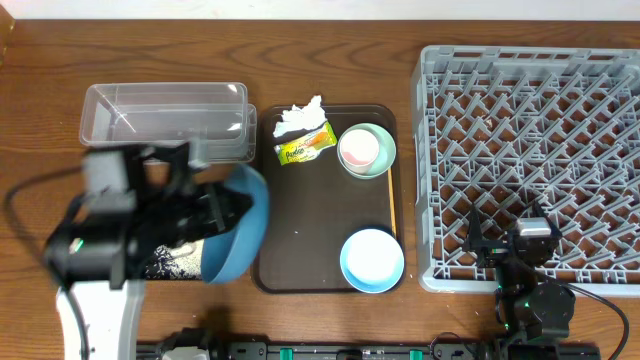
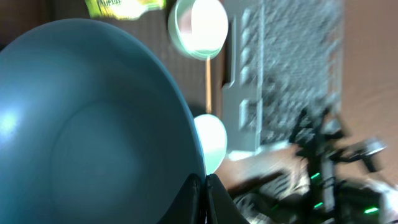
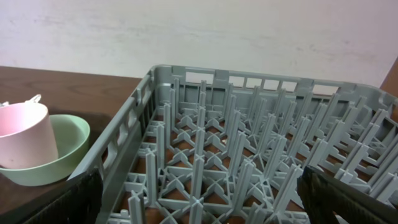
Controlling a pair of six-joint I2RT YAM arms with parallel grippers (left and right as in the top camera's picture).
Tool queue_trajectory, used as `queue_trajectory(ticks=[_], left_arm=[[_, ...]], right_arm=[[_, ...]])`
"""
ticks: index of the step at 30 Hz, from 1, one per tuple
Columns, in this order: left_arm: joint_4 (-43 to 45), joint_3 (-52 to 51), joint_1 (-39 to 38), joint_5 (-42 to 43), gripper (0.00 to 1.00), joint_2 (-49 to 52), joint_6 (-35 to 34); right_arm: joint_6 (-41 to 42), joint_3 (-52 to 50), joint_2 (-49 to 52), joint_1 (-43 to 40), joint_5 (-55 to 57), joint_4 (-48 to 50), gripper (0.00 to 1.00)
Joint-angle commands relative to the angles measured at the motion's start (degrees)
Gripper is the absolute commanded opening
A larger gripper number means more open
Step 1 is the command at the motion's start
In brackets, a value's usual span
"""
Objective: Sort waste into correct bins and load items into the dishwasher rack
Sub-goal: 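Carry the empty blue plate back and set it on the brown tray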
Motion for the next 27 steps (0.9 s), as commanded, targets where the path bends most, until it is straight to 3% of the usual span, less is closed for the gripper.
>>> queue_trajectory(ticks=[1,5,10,18,27], left_arm=[[0.6,4.1,-10.6,-12.9,0.06,3.9,-4.2],[7.6,4.3,-24.2,-16.3,0.06,8.4,-5.9],[10.4,4.0,-31.7,-25.2,0.06,13.7,-11.3],[14.9,3.1,-36.5,-26.2,0.06,22.9,-11.9],[17.3,2.8,-36.9,-29.9,0.06,25.8,-11.8]], right_arm=[[-0.5,-0.1,-0.1,0.6,0.1,-0.2,0.99],[-0.5,-0.1,-0.1,0.6,0.1,-0.2,0.99],[-0.5,-0.1,-0.1,0.6,0.1,-0.2,0.99],[-0.5,-0.1,-0.1,0.6,0.1,-0.2,0.99],[-0.5,-0.1,-0.1,0.6,0.1,-0.2,0.99]])
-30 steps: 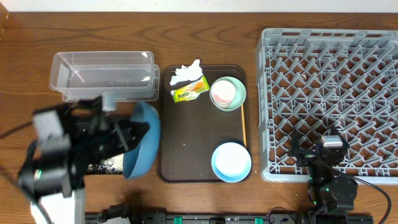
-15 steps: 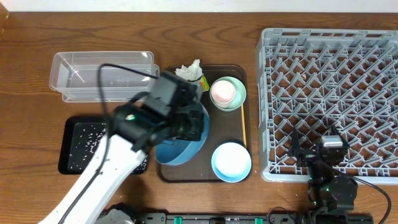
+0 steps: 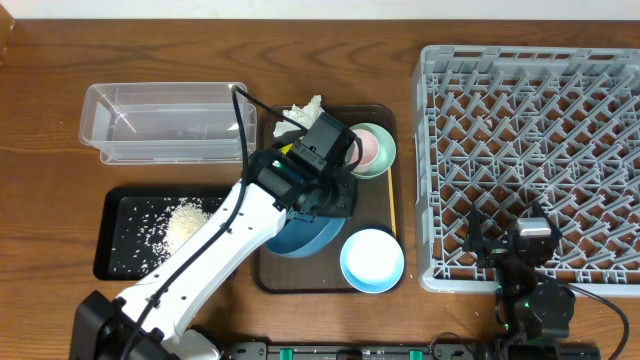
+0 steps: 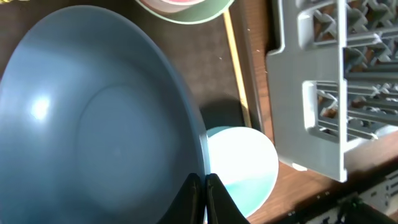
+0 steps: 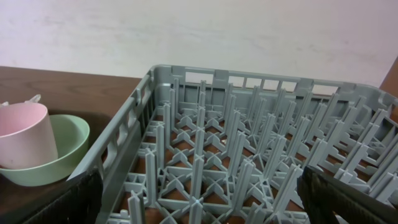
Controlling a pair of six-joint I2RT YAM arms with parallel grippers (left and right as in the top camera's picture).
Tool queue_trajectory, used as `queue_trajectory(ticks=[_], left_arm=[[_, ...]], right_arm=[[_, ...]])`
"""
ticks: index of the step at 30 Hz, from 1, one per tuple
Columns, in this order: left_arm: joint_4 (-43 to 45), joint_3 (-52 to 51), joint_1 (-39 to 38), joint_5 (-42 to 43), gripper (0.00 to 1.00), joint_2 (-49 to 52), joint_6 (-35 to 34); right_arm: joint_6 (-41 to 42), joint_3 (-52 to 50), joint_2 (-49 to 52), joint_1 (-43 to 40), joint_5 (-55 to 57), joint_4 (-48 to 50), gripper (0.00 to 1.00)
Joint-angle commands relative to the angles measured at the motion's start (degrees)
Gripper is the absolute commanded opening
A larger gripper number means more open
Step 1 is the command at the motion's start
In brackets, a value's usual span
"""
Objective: Sort waste into correct bins and load items into the dishwasher rack
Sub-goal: 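Carry the empty blue plate back and set it on the brown tray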
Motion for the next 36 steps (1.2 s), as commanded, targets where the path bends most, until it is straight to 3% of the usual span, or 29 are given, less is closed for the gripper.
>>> queue_trajectory(ticks=[1,16,20,24,28,31,36], left_arm=[[0.3,-0.1,-0.1,-4.9,0.07,0.2,-0.2],[3.3,-1.7,-0.6,-7.5,0.07,4.7,-0.7],[0.2,-1.7,-0.6,-7.3,0.17,4.7,-3.8],[-2.3,-1.7,-0.6,-6.6,0.35,4.7,-5.6],[-2.5,-1.5,-0.6,-3.1,0.37,4.6,-5.5],[-2.5,-0.3,-0.6,2.9,0.38,3.8,-3.4],[-3.4,0.7,-0.7,12.5,0.54,1.1,2.5]], right_arm=[[-0.5,-0.1,-0.1,0.6,0.1,-0.2,0.99],[-0.5,-0.1,-0.1,0.6,0.1,-0.2,0.99],[-0.5,-0.1,-0.1,0.6,0.1,-0.2,0.99],[-0.5,-0.1,-0.1,0.6,0.1,-0.2,0.99],[-0.5,-0.1,-0.1,0.6,0.1,-0.2,0.99],[-0.5,-0.1,-0.1,0.6,0.1,-0.2,0.99],[-0.5,-0.1,-0.1,0.6,0.1,-0.2,0.99]])
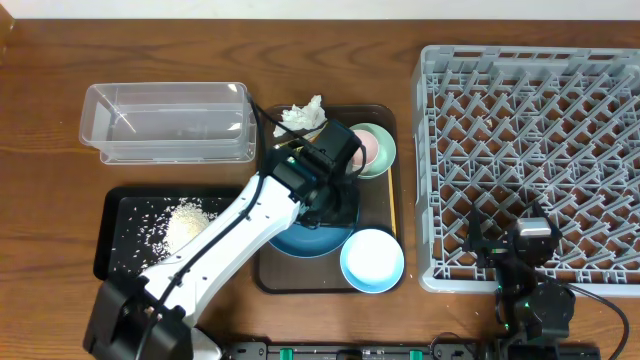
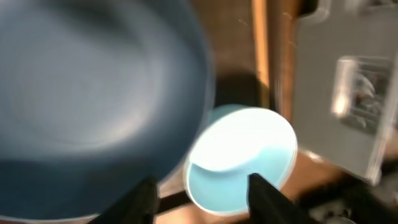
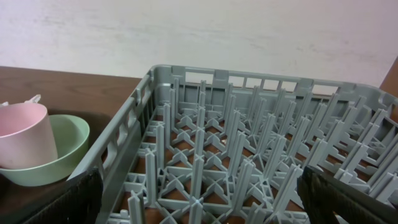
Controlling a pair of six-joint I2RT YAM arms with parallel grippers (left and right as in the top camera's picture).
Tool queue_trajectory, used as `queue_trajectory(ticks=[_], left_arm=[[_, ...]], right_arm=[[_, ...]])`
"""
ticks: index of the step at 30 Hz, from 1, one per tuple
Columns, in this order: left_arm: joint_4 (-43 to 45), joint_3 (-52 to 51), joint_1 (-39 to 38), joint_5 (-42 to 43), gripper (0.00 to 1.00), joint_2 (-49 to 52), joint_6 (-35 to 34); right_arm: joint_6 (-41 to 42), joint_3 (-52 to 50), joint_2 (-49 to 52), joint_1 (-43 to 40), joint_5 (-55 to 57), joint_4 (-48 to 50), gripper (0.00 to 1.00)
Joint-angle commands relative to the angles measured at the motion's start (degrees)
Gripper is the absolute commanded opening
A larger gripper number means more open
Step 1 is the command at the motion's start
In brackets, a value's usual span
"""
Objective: Sort waste into correct bins and load items into the dishwasher rack
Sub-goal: 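Carry the empty blue plate back and set it on the brown tray, then release the plate and retract the left gripper to the left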
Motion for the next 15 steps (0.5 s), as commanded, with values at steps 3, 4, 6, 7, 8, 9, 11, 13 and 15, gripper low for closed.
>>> queue_trajectory(ticks=[3,4,6,7,8,9,11,13,15], left_arm=[[-4.1,2.0,-1.3,7.4,0.59,-4.1,4.7],[-5.0,2.0,-1.9,7.3,0.62,-4.1,5.0],[-6.4,1.6,-3.3,7.1,0.64,-4.1,5.3],[-6.4,1.0,-4.3,6.5,0.64,-4.1,5.3],[-6.4,0.7,-5.1,5.6,0.66,-4.1,5.2],[-6.4,0.4,-5.9,3.5,0.7,-4.0,5.1],[-6.3,0.3,-7.1,-1.4,0.81,-4.0,5.1],[-6.3,0.3,-7.7,-3.7,0.83,-4.0,5.1],[-6.3,0.3,-7.5,-3.8,0.84,-4.0,5.1]], right_arm=[[-0.5,-0.1,-0.1,0.6,0.1,-0.2,0.99],[-0.5,-0.1,-0.1,0.6,0.1,-0.2,0.99],[-0.5,-0.1,-0.1,0.6,0.1,-0.2,0.99],[-0.5,-0.1,-0.1,0.6,0.1,-0.2,0.99],[-0.5,-0.1,-0.1,0.6,0.1,-0.2,0.99],[-0.5,-0.1,-0.1,0.6,0.1,-0.2,0.99],[-0.5,-0.1,-0.1,0.6,0.1,-0.2,0.99],[-0.5,-0.1,-0.1,0.6,0.1,-0.2,0.99],[-0.5,-0.1,-0.1,0.6,0.1,-0.2,0.99]])
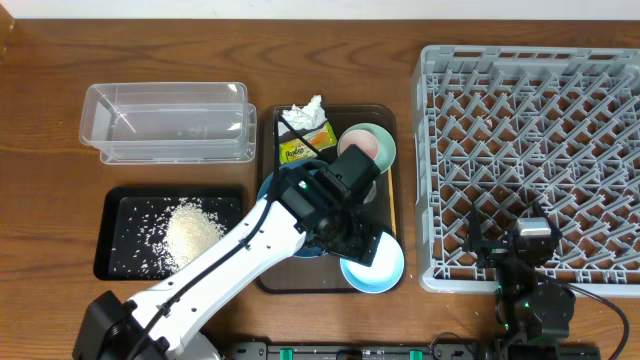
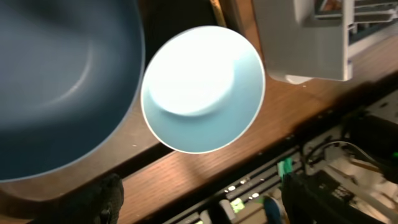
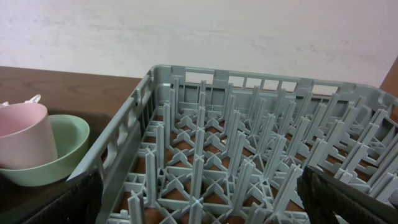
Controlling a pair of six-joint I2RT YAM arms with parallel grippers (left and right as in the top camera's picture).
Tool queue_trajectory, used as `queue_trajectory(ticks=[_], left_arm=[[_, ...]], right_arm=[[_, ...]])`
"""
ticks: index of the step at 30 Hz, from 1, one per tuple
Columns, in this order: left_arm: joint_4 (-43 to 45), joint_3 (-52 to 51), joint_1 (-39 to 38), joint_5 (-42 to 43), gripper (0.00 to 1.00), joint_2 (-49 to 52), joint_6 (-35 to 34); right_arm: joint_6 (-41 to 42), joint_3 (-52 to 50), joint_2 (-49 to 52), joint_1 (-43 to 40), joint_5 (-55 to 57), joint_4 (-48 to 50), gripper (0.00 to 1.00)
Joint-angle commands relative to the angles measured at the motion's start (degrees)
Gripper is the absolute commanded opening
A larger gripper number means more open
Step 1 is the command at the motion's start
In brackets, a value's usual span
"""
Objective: Sort waste into correct bins and load items into the dishwasher rack
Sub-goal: 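Release the plate and retract the left gripper to the left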
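Note:
My left gripper (image 1: 366, 243) is open and holds nothing, hovering over the light blue bowl (image 1: 378, 265) at the front of the brown tray (image 1: 392, 215). In the left wrist view that bowl (image 2: 202, 87) lies just ahead of the gripper (image 2: 205, 202), with the dark blue bowl (image 2: 56, 81) to its left. From overhead the dark blue bowl (image 1: 268, 188) rests on the tray, mostly hidden under my arm. My right gripper (image 3: 199, 205) is open at the near left corner of the grey dishwasher rack (image 3: 249, 155).
A green bowl (image 1: 382, 152) holding a pink cup (image 1: 357, 146) sits at the tray's back, beside a snack wrapper (image 1: 303, 148) and crumpled tissue (image 1: 303, 114). A clear container (image 1: 165, 122) stands back left. A black tray (image 1: 125, 250) holds rice (image 1: 190, 230).
My left gripper has moved from beside the dark blue bowl toward the front right and now hangs over the light blue bowl, its jaws wider apart. The right arm has not moved.
My left gripper was shut on the dark blue bowl's rim, tilted over the black tray. Then it held the bowl over the brown tray, with rice lying in the black tray. Then the bowl sat on the brown tray, jaws parted. Now the gripper is open over the light blue bowl.

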Motion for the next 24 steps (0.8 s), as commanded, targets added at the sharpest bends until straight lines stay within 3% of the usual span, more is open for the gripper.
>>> queue_trajectory(ticks=[1,7,18,20,24], left_arm=[[-0.2,0.2,0.5,-4.7,0.84,-0.4,0.7],[-3.9,1.7,8.6,-15.4,0.84,-3.7,-5.0],[-7.2,3.1,44.8,-20.6,0.85,-21.9,-3.2],[-8.5,3.1,51.9,-20.6,0.91,-23.8,-3.2],[-10.6,3.1,61.6,-20.1,0.92,-25.8,-3.2]], right_arm=[[-0.5,-0.1,-0.1,0.6,0.1,-0.2,0.99],[-0.5,-0.1,-0.1,0.6,0.1,-0.2,0.99],[-0.5,-0.1,-0.1,0.6,0.1,-0.2,0.99],[-0.5,-0.1,-0.1,0.6,0.1,-0.2,0.99],[-0.5,-0.1,-0.1,0.6,0.1,-0.2,0.99]])
